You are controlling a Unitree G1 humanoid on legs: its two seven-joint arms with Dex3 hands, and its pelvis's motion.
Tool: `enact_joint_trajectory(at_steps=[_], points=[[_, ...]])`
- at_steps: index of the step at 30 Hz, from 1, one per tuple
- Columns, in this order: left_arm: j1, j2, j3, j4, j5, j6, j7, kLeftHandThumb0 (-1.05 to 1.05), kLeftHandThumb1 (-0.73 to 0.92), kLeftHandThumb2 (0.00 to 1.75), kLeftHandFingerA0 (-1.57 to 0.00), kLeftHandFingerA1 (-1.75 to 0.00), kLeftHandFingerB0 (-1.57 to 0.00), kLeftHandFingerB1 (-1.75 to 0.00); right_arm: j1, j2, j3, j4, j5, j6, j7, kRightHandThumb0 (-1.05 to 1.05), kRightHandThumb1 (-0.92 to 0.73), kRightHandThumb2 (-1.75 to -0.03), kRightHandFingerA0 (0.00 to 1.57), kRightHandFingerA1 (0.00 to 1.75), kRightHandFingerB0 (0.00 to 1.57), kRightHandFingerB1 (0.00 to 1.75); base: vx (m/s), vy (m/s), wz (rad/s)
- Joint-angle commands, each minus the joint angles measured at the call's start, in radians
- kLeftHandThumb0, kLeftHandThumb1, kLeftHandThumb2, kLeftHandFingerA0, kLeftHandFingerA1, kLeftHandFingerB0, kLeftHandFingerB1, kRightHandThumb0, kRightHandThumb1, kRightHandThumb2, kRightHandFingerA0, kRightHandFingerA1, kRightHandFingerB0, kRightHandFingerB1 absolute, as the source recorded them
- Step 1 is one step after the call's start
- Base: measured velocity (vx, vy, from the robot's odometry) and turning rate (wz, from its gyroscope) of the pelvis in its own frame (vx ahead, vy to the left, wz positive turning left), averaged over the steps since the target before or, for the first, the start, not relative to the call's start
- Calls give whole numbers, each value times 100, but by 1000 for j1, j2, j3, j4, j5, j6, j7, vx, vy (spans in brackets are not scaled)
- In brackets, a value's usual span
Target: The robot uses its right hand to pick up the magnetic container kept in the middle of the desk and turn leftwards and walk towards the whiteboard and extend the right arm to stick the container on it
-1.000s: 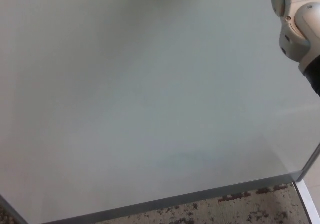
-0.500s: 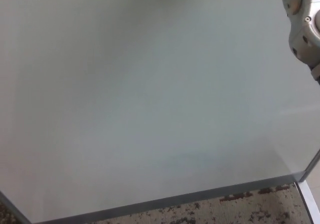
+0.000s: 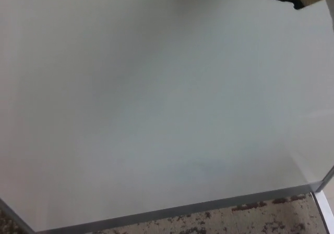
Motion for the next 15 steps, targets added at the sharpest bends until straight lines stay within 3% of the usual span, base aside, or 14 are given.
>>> enact_joint_trajectory(at_steps=[1,2,3,4,5,6,7,10,12,13,14,15], points=[[158,41,-38,-49,140,-175,130,-20,66,80,-94,-122,-90,-116,870,-233,-494,-848,450,4,625,-88,-50,-76,0,0,0,0,0,0,0],[196,59,-46,-76,191,-200,167,-20,64,82,-94,-125,-90,-110,1066,-170,-671,-961,454,-118,612,-89,-67,-61,0,0,0,0,0,0,0],[220,64,-38,-93,192,-230,147,-20,64,82,-94,-125,-90,-110,1192,-119,-782,-1004,459,-234,588,-89,-67,-61,0,0,0,0,0,0,0],[277,46,-26,-161,187,-234,117,-22,61,80,-89,-133,-87,-116,1363,-33,-932,-989,496,-474,495,-104,-62,-100,0,24,0,0,9,-12,10],[313,39,-20,-206,191,-231,103,-19,57,79,-83,-130,-84,-114,1467,17,-1016,-972,510,-619,431,-96,-65,-84,0,0,0,0,8,-11,13],[331,41,-19,-228,199,-227,100,-19,57,79,-83,-130,-84,-114,1521,38,-1053,-963,508,-685,397,-96,-65,-84,0,0,0,0,6,-11,12],[372,23,-3,-298,248,-218,131,-18,58,82,-87,-132,-84,-118,1632,101,-1164,-900,546,-852,321,-94,-67,-83,0,0,0,0,3,-12,10],[357,19,-4,-313,282,-156,205,-20,57,82,-90,-133,-88,-119,1743,186,-1274,-798,566,-1042,168,-92,-66,-81,0,0,0,0,0,-12,13],[345,-5,-8,-302,179,-172,108,-18,58,88,-86,-142,-85,-122,1792,214,-1291,-739,565,-1113,93,-90,-66,-81,0,0,0,0,0,0,0],[322,5,-23,-271,181,-154,107,-14,61,83,-79,-138,-80,-120,1811,224,-1297,-705,562,-1138,68,-86,-77,-63,0,0,0,0,0,0,0],[289,21,-46,-229,184,-127,105,-14,61,83,-79,-138,-80,-120,1847,236,-1304,-655,559,-1176,25,-86,-77,-63,0,0,0,0,-21,-19,-12],[288,19,-47,-228,188,-140,105,-17,62,90,-83,-144,-83,-123,1857,235,-1296,-655,556,-1165,27,-82,-70,-74,0,0,0,0,-26,-19,-6]])
